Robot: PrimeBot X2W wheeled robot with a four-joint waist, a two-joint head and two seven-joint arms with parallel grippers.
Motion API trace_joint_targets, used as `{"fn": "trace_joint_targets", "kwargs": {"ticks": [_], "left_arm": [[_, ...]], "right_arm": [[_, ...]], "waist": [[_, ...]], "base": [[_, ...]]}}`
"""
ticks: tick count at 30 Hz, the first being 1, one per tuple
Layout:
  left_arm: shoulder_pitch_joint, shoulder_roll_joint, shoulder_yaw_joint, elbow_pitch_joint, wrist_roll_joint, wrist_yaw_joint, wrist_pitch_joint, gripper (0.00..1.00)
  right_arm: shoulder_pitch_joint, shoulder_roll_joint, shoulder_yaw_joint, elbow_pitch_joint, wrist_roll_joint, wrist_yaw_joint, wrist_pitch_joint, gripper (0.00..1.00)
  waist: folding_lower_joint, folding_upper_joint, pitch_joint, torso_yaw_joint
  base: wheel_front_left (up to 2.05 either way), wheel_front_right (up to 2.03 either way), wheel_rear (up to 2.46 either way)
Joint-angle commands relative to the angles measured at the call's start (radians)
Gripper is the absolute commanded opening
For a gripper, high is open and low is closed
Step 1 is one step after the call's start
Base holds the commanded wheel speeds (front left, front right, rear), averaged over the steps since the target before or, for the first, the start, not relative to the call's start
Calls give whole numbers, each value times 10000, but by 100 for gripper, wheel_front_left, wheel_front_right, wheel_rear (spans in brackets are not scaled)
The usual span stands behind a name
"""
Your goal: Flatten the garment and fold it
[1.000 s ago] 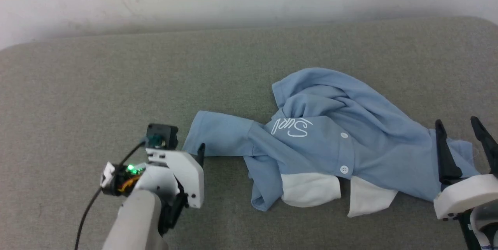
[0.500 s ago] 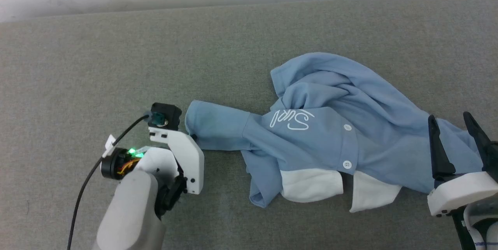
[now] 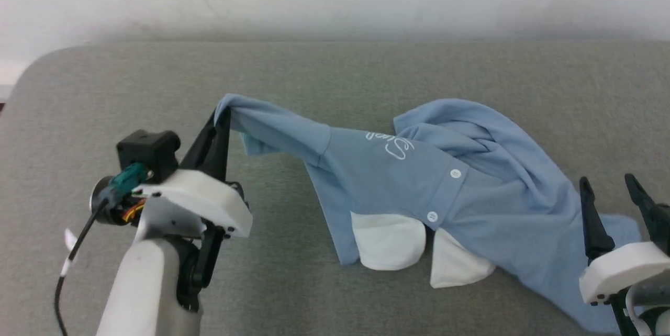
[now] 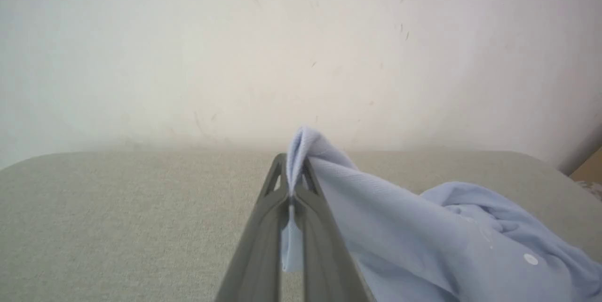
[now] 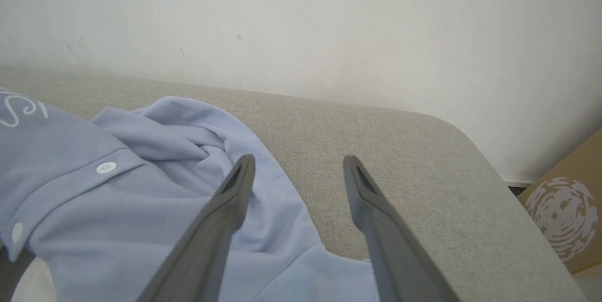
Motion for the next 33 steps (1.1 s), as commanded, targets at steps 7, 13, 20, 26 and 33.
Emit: {"fn": "trace_joint_targets", "kwargs": {"ticks": [7,13,20,26,33], "left_arm": [[2318,381,164,-2198,-354,48,861,0],[4798,949,-171,-2014,-845,-57,3449,0],[5248,1436,-550,-852,-1305,-476,4981,0],[4493,1474,-502,-790,-1027,-444,4213,100],[2848,1071,-478,-2131,-1290,-472,3585,100]], "right_arm": [[282,170,-176,335,-75,-11,150,100],[311,334,-305,606,-164,-11,199,100],[257,430,-369,934,-286,-11,263,100],[188,464,-429,992,-342,-11,311,100],[139,500,-359,1021,-351,-11,290,100]], "waist": [[0,0,-851,1216],[0,0,-949,1477],[0,0,-1071,1435],[0,0,-1095,1108],[0,0,-1009,586]], "base": [[0,0,0],[0,0,0],[0,0,0],[0,0,0],[0,0,0]]}}
